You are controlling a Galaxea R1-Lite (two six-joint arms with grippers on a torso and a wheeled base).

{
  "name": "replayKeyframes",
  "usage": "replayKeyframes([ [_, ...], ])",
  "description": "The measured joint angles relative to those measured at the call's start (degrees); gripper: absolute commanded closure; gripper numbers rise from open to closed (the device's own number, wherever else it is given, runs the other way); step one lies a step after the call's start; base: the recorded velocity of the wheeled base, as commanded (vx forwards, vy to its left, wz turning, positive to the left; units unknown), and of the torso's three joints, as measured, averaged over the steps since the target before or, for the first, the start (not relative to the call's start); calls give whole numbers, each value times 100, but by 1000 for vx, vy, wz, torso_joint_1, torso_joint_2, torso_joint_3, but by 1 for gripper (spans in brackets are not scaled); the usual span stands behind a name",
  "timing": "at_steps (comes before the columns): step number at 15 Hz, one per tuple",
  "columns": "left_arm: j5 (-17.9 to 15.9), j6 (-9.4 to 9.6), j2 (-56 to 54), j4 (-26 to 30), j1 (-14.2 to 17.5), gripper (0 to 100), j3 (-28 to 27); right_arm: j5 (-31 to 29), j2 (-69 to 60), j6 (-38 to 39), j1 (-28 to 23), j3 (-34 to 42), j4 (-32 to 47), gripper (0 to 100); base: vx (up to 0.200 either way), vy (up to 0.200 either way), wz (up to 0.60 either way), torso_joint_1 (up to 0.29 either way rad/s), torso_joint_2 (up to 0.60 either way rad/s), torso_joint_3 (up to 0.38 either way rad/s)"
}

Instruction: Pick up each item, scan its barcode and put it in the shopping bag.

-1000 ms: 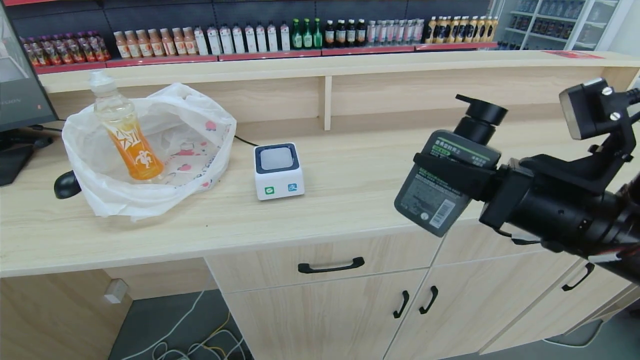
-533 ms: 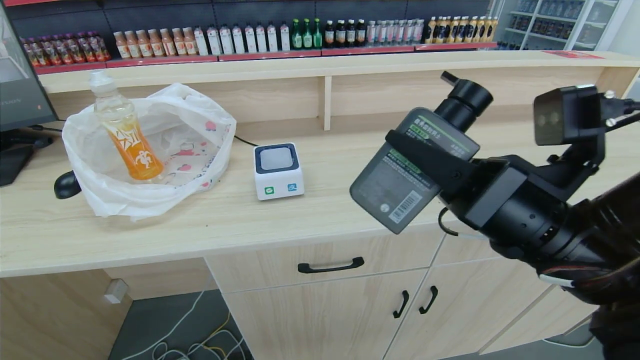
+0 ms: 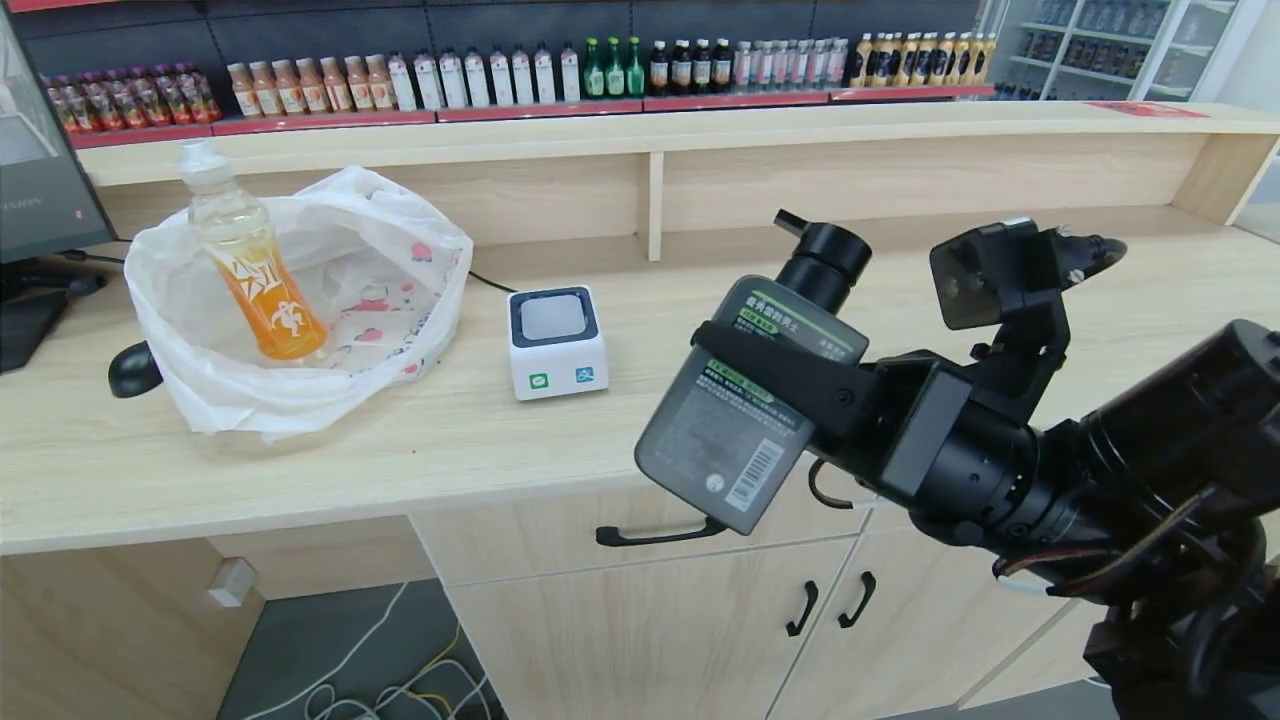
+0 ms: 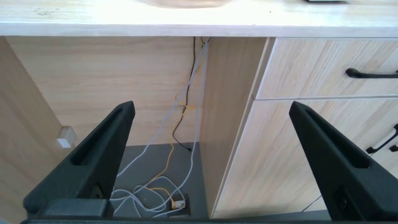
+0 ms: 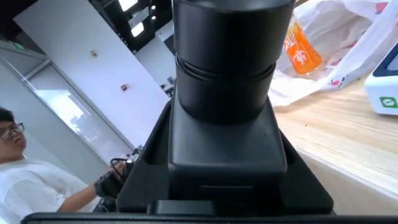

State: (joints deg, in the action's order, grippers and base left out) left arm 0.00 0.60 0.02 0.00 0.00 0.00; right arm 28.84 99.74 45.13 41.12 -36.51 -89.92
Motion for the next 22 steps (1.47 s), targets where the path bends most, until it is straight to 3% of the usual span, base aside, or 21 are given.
replayKeyframes([
  [6, 0, 2, 0, 2, 0, 0, 0, 6, -62, 249, 182, -158, -5, 100, 0, 0, 0, 0, 0, 0],
  [12, 0, 2, 0, 0, 0, 0, 0, 6, -286, 274, 827, 101, -2, 100, 0, 0, 0, 0, 0, 0],
  [22, 0, 2, 0, 0, 0, 0, 0, 5, -311, 263, 863, 88, -2, 100, 0, 0, 0, 0, 0, 0],
])
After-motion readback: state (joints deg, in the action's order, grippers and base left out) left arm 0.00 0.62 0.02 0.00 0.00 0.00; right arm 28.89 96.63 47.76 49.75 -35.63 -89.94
